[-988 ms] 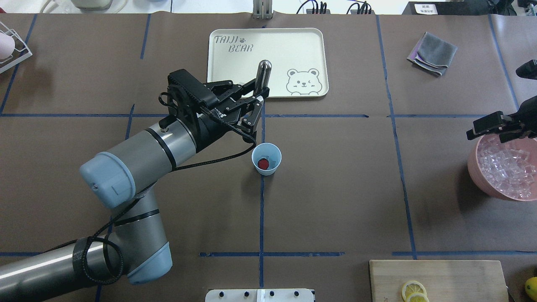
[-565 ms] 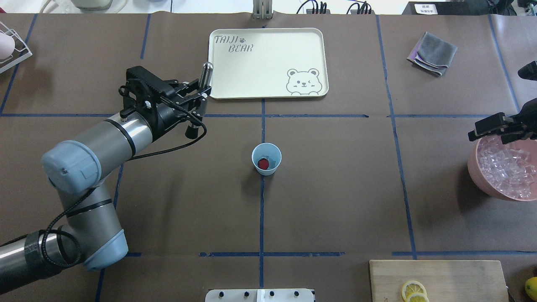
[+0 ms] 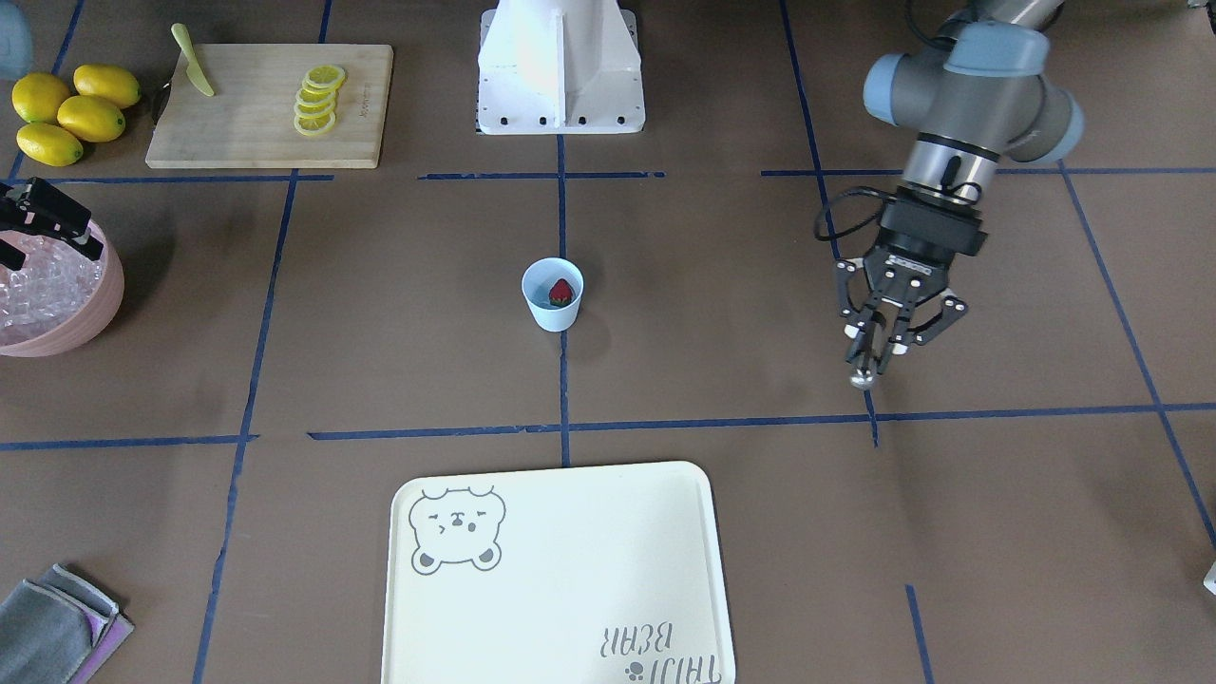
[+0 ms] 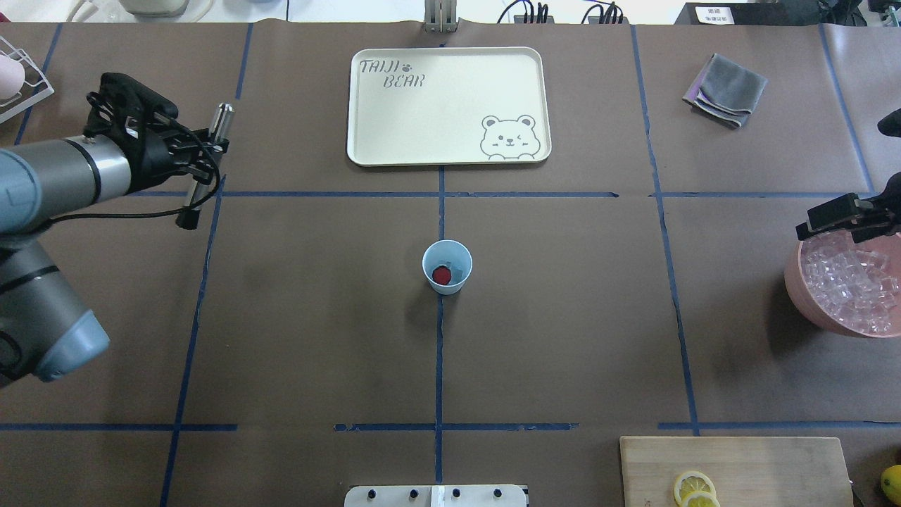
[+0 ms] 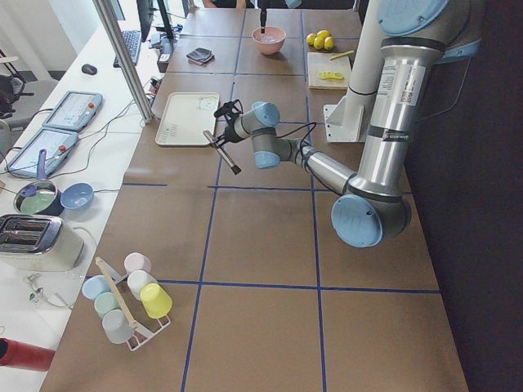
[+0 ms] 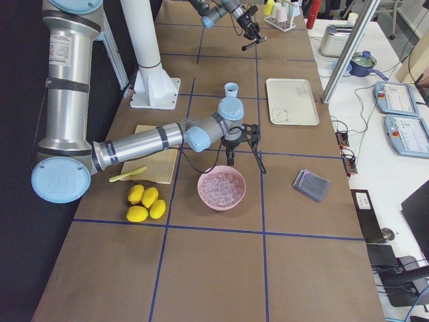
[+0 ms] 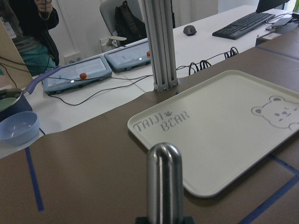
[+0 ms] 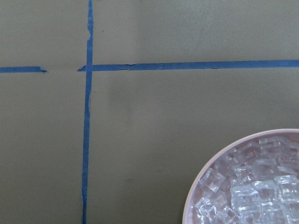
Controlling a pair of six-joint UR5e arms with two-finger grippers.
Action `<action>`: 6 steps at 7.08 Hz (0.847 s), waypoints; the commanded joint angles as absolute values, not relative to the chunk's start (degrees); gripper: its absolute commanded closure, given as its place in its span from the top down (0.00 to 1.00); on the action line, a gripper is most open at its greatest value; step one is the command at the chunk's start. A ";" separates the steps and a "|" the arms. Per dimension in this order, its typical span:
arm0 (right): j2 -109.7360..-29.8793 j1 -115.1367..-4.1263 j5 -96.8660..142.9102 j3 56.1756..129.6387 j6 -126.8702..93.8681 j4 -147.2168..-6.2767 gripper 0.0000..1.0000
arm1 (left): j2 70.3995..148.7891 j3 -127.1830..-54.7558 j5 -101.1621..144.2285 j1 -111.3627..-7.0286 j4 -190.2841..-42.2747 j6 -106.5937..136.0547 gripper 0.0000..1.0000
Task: Mash ice and strawberries in cup
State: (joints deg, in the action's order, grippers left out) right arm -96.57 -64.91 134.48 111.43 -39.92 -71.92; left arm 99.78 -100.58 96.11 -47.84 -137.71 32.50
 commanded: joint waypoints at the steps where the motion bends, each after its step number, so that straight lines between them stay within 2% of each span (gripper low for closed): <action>1: -96.86 -65.13 134.47 111.36 -39.46 -71.89 1.00 | 95.90 -98.10 122.48 -62.60 -122.77 31.74 0.00; 3: -97.03 -65.13 134.47 111.44 -39.46 -71.89 1.00 | 90.46 -94.60 127.44 -66.44 -116.14 31.82 0.00; 5: -97.12 -65.13 134.47 111.80 -39.55 -71.89 1.00 | 90.79 -84.07 127.09 -66.18 -116.54 31.64 0.02; 6: -97.21 -65.13 134.47 112.06 -39.55 -71.89 1.00 | 90.97 -83.50 127.09 -66.27 -116.72 31.64 0.02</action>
